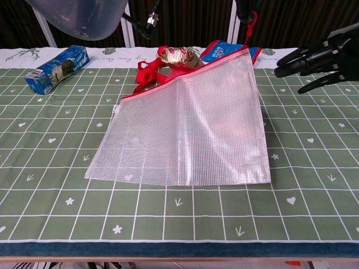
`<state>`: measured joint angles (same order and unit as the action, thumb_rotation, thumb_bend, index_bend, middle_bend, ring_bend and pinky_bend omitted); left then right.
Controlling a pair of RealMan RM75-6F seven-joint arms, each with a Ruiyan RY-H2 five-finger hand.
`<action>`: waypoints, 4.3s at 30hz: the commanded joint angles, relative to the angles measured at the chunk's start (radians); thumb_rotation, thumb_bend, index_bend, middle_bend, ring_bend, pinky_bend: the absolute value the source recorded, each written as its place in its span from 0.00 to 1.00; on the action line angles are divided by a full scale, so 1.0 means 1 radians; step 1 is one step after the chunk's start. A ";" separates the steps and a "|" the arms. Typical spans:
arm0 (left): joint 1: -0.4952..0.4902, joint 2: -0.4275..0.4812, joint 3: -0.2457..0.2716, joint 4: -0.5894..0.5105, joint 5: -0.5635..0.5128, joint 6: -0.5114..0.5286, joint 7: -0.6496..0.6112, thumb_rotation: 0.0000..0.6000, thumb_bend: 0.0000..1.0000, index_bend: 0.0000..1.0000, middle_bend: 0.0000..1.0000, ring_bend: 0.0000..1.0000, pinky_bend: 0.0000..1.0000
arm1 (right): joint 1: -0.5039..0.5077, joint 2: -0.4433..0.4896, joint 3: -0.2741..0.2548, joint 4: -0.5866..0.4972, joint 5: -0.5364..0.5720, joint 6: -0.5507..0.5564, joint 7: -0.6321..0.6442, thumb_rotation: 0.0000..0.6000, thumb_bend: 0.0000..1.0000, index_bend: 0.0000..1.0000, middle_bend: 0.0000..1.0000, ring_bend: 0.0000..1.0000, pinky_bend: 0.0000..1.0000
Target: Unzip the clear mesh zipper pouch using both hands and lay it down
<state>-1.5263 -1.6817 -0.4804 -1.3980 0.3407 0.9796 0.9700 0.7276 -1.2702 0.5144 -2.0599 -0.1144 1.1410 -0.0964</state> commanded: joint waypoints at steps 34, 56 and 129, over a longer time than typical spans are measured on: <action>-0.050 0.029 0.041 -0.036 -0.032 0.031 -0.039 1.00 0.44 0.62 1.00 0.92 0.87 | 0.138 -0.142 0.124 0.118 0.188 0.080 -0.025 1.00 0.46 0.59 0.13 0.00 0.21; -0.021 0.065 0.081 -0.060 -0.025 0.037 -0.071 1.00 0.44 0.62 1.00 0.92 0.87 | 0.117 -0.110 0.189 0.086 0.232 0.049 0.000 1.00 0.53 0.64 0.16 0.00 0.21; 0.309 0.519 0.205 -0.414 0.151 0.089 -0.264 1.00 0.44 0.62 1.00 0.92 0.87 | 0.031 0.189 0.248 0.169 0.325 -0.085 0.093 1.00 0.53 0.67 0.18 0.00 0.21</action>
<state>-1.2182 -1.1639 -0.2766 -1.8110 0.4913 1.0696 0.7061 0.7591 -1.0811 0.7628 -1.8907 0.2101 1.0562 -0.0035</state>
